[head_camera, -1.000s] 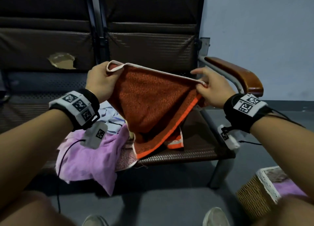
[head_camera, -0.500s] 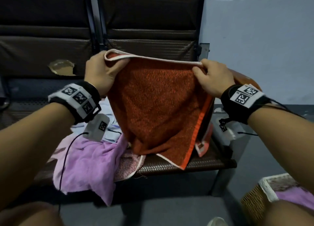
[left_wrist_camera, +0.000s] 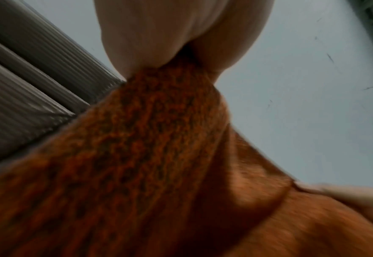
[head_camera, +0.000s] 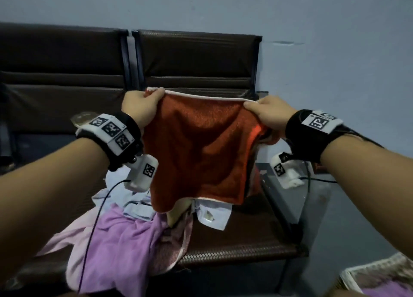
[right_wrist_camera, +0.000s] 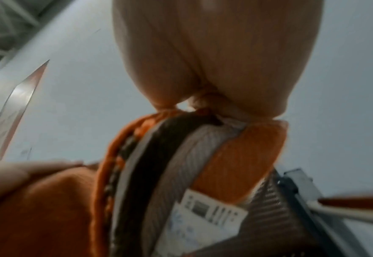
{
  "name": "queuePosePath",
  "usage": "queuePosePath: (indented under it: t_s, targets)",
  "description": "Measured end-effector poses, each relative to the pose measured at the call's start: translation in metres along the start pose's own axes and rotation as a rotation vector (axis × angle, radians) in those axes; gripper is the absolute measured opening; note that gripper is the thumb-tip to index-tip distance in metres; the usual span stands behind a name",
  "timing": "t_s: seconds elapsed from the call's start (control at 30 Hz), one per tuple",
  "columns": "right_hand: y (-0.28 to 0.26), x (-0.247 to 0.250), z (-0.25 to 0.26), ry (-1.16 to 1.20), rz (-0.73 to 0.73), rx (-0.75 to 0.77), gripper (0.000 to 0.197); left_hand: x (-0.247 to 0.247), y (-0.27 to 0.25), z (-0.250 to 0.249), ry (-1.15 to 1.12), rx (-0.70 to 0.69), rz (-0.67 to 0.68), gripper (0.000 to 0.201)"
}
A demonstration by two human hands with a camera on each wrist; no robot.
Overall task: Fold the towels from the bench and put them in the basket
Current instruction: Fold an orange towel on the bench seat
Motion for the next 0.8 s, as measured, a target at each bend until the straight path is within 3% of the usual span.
queuePosePath:
  t_s: [0.13,0.23,0.3,0.4,0.47,0.53,0.6,0.63,0.7,0.73,0.8]
  targets:
    - [-0.002,-0.020,0.015,0.276,0.012,-0.107,0.032,-0.037,-0.029,-0.013,-0.190,0.065,0.039,0.030]
    - [-0.009,-0.037,0.029,0.493,0.072,-0.145,0.020,-0.070,-0.061,-0.021,-0.116,0.004,0.228,0.044]
    - [-0.017,-0.045,0.034,0.626,0.144,-0.191,0.029,-0.082,-0.081,-0.024,-0.054,-0.064,0.258,0.048]
    - [-0.035,-0.050,0.036,0.541,0.299,-0.221,0.048,-0.093,-0.104,-0.027,-0.013,-0.122,0.423,0.042]
    - [-0.045,-0.049,0.034,0.433,0.331,-0.185,0.035,-0.093,-0.111,-0.030,-0.131,-0.064,0.530,0.038]
    - [-0.050,-0.047,0.030,0.398,0.327,-0.147,0.023,-0.087,-0.105,-0.028,-0.262,-0.011,0.457,0.028]
    - [-0.052,-0.046,0.029,0.412,0.380,-0.105,0.029,-0.078,-0.093,-0.024,-0.253,-0.030,0.304,0.019]
    - [-0.053,-0.047,0.030,0.439,0.427,-0.092,0.034,-0.076,-0.088,-0.021,-0.233,-0.046,0.297,0.031]
    - [-0.053,-0.048,0.032,0.487,0.495,-0.072,0.041,-0.081,-0.081,-0.013,-0.238,-0.034,0.460,0.064]
    - [-0.051,-0.047,0.032,0.490,0.497,-0.054,0.042,-0.085,-0.080,-0.010,-0.265,0.004,0.580,0.069]
    - [-0.041,-0.044,0.029,0.415,0.453,-0.005,0.036,-0.088,-0.077,-0.003,-0.305,0.123,0.743,0.055]
Point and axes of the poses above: each hand's wrist, its own y-axis towards the middle knuckle, its own x-axis out of the back of the hand, z = x × y, the point moved 5 cm from there along y, towards the middle knuckle, and after that the axes turned 1 degree about z, right-handed, at the moved point
